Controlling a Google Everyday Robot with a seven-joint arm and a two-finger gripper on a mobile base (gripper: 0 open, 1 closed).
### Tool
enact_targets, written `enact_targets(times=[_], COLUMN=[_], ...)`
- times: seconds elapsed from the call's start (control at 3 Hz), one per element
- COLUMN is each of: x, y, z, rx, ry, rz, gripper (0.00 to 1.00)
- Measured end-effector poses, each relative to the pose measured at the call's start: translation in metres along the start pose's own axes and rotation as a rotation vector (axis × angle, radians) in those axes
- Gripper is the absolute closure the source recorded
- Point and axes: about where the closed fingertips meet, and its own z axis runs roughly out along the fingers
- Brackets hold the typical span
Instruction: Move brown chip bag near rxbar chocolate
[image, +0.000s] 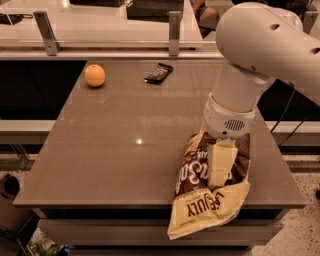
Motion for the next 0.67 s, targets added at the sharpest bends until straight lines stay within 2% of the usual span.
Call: enact_targets(times=[0.33,0.67], x=[0.000,0.017], y=[0.000,-0.023], z=[0.000,-0.028], rx=[0.000,0.053], ry=[0.000,0.004], rz=[0.000,0.059], gripper=[1.00,1.00])
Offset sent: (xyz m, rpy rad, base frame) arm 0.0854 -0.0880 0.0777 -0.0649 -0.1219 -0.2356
